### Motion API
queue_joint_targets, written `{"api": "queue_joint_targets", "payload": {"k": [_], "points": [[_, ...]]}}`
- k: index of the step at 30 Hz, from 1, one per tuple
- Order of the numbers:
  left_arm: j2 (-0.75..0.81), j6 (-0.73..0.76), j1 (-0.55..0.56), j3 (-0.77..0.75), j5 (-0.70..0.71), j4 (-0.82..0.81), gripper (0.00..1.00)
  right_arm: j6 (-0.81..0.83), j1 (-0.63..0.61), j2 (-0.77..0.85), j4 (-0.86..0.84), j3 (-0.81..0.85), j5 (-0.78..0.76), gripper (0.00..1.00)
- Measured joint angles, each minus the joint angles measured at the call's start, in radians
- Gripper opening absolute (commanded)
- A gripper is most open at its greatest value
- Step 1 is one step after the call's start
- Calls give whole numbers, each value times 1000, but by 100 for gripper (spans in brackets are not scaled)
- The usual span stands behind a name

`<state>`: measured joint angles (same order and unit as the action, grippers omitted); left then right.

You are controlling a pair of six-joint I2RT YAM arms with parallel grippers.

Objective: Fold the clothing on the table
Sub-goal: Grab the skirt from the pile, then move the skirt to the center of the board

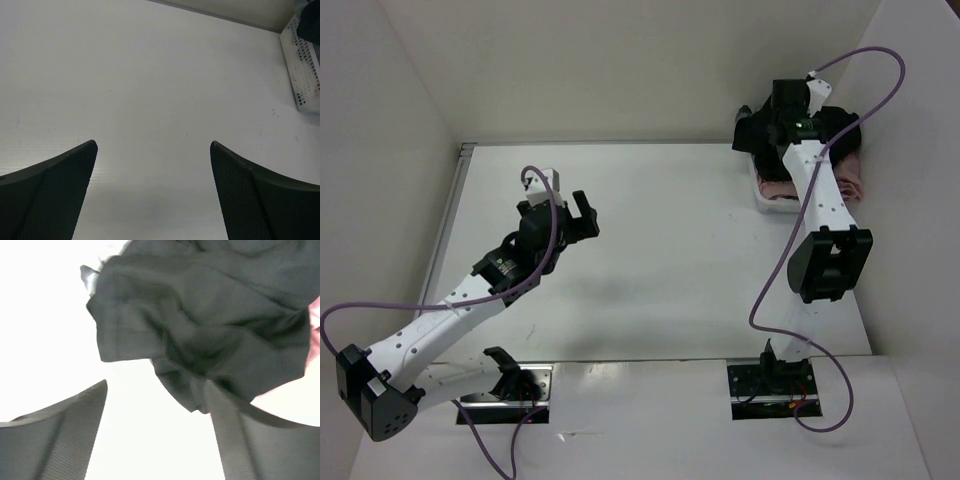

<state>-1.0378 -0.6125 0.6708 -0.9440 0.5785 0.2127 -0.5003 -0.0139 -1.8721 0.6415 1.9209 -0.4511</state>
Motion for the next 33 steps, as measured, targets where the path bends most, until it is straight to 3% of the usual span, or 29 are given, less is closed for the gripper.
{"api": "queue_joint_targets", "payload": {"k": [10, 12, 13, 14, 15, 16, 20, 24, 29, 33], "points": [[0, 0, 0, 0, -1, 0, 100, 26, -10, -3, 92, -34, -98, 94], [1, 0, 0, 0, -1, 0, 100, 26, -9, -13, 96, -68, -113, 90], [1, 0, 0, 0, -2, 0, 100, 27, -5, -23, 97, -79, -116, 82], [2, 0, 0, 0, -3, 0, 100, 26, -5, -40, 98, -84, -118, 64], [2, 0, 0, 0, -5, 1, 100, 28, -5, -60, 98, -86, -119, 5], [4, 0, 0, 0, -7, 0, 100, 35, -4, -81, 98, -89, -121, 0], [19, 0, 0, 0, -7, 1, 100, 19, -3, -143, 109, -90, -124, 0], [35, 0, 0, 2, -6, -5, 100, 24, -19, -83, 107, -90, -121, 0], [29, 0, 0, 2, -6, -5, 100, 48, -87, 106, 111, -20, -60, 0], [2, -1, 0, 2, -6, -4, 100, 80, -210, 320, 106, -9, 57, 0]]}}
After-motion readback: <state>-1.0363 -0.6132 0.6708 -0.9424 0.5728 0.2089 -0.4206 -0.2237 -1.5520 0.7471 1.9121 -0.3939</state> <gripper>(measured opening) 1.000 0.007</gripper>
